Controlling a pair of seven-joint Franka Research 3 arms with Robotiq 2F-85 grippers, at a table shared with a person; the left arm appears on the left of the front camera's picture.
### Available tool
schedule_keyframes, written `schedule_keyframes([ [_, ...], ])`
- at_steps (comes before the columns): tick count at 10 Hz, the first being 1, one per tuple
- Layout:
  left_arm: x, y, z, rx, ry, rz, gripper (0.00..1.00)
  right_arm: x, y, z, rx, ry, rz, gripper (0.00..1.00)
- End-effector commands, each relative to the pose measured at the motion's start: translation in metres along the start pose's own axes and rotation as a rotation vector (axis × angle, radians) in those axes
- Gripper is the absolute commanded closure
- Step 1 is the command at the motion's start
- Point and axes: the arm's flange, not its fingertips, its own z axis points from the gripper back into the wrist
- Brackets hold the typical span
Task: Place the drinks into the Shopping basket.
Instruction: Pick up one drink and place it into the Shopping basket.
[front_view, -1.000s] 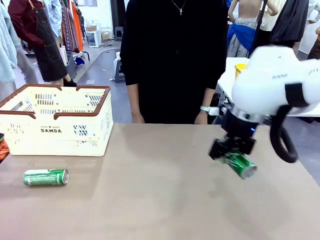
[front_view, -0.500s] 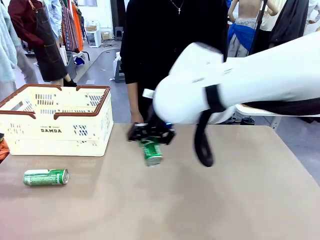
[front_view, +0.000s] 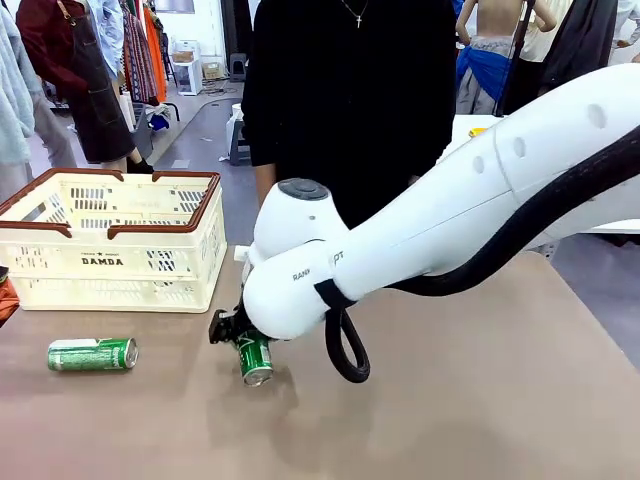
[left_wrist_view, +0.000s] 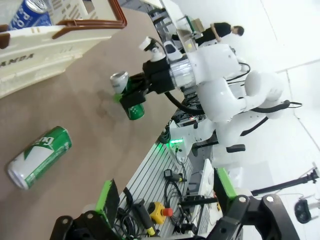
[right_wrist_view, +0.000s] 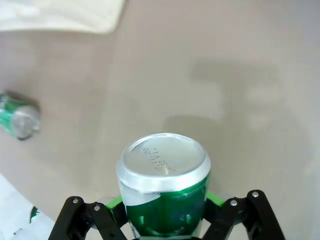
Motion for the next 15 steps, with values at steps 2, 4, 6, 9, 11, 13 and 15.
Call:
schedule_keyframes([
  [2, -0.002, -0.003, 0.001, 0.002, 0.003, 0.008, 0.00, 0.000, 0.000, 0.000, 0.000, 0.000, 0.000, 1.00],
  [4, -0.002, -0.003, 0.001, 0.002, 0.003, 0.008, 0.00, 0.000, 0.000, 0.000, 0.000, 0.000, 0.000, 1.00],
  [6, -0.002, -0.003, 0.001, 0.002, 0.003, 0.008, 0.00, -0.003, -0.009, -0.002, -0.056, 0.072, -0.022, 1.00],
  [9, -0.002, -0.003, 0.001, 0.002, 0.003, 0.008, 0.00, -0.006, -0.013, -0.009, -0.101, 0.089, -0.109, 1.00],
  [11, -0.002, -0.003, 0.001, 0.002, 0.003, 0.008, 0.00, -0.004, -0.016, -0.009, -0.120, 0.042, -0.156, 1.00],
  [13, -0.002, -0.003, 0.001, 0.002, 0.003, 0.008, 0.00, -0.004, -0.018, -0.009, -0.138, 0.035, -0.166, 0.21],
  [15, -0.002, -0.003, 0.001, 0.002, 0.003, 0.008, 0.00, -0.004, -0.019, -0.009, -0.143, 0.029, -0.171, 0.00],
])
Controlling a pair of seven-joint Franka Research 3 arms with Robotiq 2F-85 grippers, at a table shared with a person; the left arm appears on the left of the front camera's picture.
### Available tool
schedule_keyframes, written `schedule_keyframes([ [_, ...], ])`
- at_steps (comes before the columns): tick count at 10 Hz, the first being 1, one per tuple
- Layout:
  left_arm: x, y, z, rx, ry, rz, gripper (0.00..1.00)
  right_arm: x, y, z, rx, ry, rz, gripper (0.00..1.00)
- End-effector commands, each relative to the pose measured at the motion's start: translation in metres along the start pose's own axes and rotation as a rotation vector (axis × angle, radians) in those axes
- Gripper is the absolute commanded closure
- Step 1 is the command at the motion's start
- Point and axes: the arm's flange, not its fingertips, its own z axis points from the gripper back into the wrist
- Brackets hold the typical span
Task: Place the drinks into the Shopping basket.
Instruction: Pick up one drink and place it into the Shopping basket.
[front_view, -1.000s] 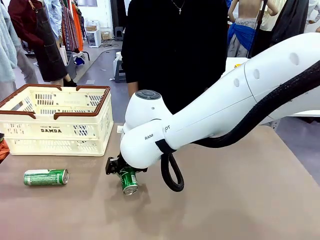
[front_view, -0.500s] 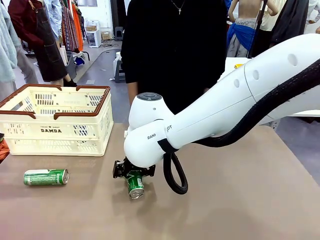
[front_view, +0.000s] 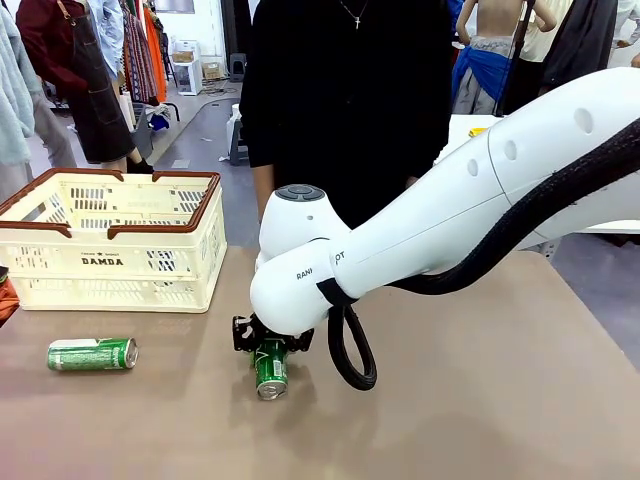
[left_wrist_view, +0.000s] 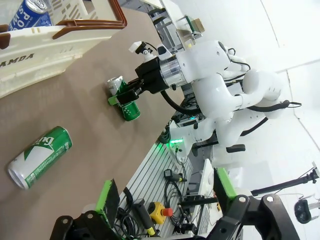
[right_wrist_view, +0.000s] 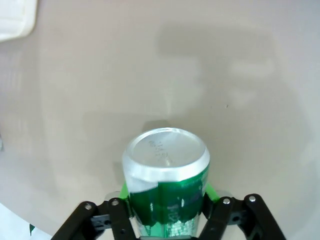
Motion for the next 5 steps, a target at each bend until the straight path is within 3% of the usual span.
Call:
schedule_keyframes([
  [1, -0.0015, -0.0028, 0.0007, 0.002, 0.003, 0.008, 0.00, -0.0059, 0.0018, 0.0031, -0.042, -0.050, -0.025, 0.00],
  [5, -0.0015, -0.0028, 0.0007, 0.002, 0.003, 0.008, 0.00, -0.0065, -0.0044, 0.0070, -0.044, -0.043, -0.028, 0.00],
])
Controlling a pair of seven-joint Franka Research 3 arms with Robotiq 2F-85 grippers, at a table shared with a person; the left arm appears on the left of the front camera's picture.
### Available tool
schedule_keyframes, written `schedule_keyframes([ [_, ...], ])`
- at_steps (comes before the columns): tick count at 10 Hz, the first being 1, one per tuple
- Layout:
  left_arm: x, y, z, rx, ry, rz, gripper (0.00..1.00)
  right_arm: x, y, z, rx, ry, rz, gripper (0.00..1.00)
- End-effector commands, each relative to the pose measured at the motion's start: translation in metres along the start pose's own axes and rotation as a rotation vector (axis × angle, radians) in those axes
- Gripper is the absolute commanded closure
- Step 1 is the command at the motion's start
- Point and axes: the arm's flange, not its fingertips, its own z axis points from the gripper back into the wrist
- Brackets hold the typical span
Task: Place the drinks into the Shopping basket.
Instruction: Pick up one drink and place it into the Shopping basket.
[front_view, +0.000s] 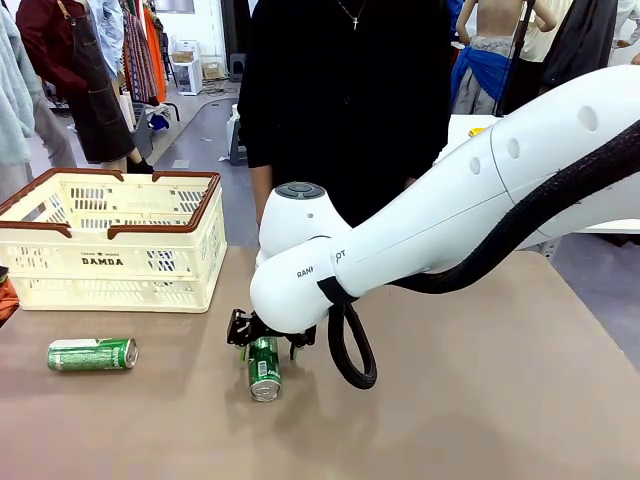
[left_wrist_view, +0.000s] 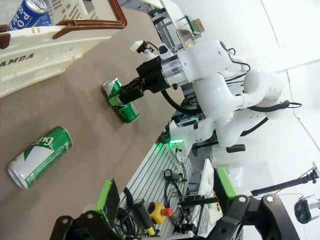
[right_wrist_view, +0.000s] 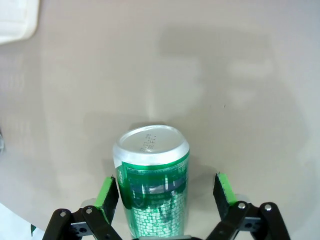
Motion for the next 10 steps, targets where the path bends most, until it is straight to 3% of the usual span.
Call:
schedule_keyframes([
  [1, -0.002, -0.003, 0.001, 0.002, 0.003, 0.008, 0.00, -0.008, -0.005, 0.007, -0.031, -0.037, -0.018, 0.00],
  [4, -0.002, -0.003, 0.001, 0.002, 0.003, 0.008, 0.00, -0.014, -0.023, 0.036, 0.025, -0.028, -0.007, 0.00],
  [6, -0.002, -0.003, 0.001, 0.002, 0.003, 0.008, 0.00, -0.021, -0.069, 0.078, 0.048, 0.005, -0.016, 0.00],
  [8, -0.002, -0.003, 0.001, 0.002, 0.003, 0.008, 0.00, -0.035, -0.154, 0.124, 0.211, 0.078, -0.034, 0.00],
  [10, -0.002, -0.003, 0.001, 0.002, 0.003, 0.008, 0.00, -0.046, -0.254, 0.158, 0.466, 0.132, -0.117, 0.00],
])
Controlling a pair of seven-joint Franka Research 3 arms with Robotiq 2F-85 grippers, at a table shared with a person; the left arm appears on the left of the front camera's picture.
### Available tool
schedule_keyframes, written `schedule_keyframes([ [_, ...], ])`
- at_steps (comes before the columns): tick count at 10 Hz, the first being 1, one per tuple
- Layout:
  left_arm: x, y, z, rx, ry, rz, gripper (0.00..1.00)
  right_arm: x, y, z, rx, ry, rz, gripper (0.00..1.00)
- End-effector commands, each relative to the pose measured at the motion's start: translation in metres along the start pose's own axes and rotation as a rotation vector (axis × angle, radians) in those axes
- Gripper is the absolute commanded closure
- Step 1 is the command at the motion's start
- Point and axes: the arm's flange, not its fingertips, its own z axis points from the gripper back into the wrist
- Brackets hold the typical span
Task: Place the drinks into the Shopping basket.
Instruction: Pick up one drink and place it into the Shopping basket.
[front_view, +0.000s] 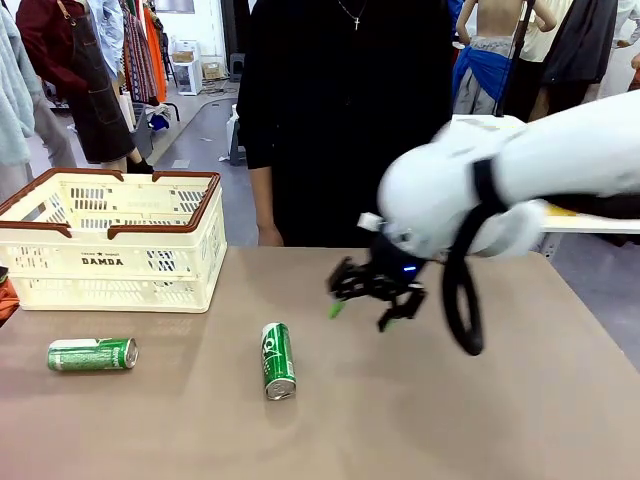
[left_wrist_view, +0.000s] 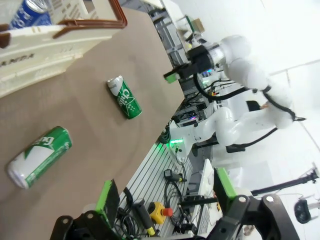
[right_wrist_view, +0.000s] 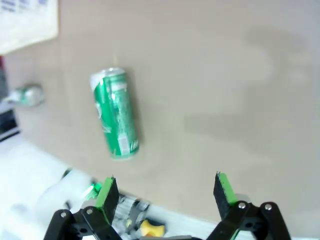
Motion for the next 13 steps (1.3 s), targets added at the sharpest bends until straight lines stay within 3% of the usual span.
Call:
schedule_keyframes([
  [1, -0.001, -0.003, 0.000, 0.001, 0.004, 0.007, 0.00, -0.013, -0.108, 0.064, 0.262, 0.071, -0.115, 0.00],
  [2, -0.001, -0.003, 0.000, 0.001, 0.004, 0.007, 0.00, -0.020, -0.173, 0.089, 0.414, 0.098, -0.169, 0.00],
  [4, -0.001, -0.003, 0.000, 0.001, 0.004, 0.007, 0.00, -0.032, -0.253, 0.117, 0.683, 0.124, -0.167, 0.00],
  [6, -0.001, -0.003, 0.000, 0.001, 0.004, 0.007, 0.00, -0.046, -0.313, 0.133, 0.870, 0.063, -0.216, 0.00],
  [7, -0.001, -0.003, 0.000, 0.001, 0.004, 0.007, 0.00, -0.050, -0.331, 0.135, 0.966, 0.029, -0.200, 0.00],
  [8, -0.001, -0.003, 0.000, 0.001, 0.004, 0.007, 0.00, -0.058, -0.336, 0.133, 0.968, -0.044, -0.148, 0.00],
  [9, -0.001, -0.003, 0.000, 0.001, 0.004, 0.007, 0.00, -0.069, -0.329, 0.137, 0.880, 0.051, -0.236, 0.00],
  [13, -0.001, -0.003, 0.000, 0.001, 0.004, 0.007, 0.00, -0.069, -0.329, 0.137, 0.880, 0.051, -0.236, 0.00],
])
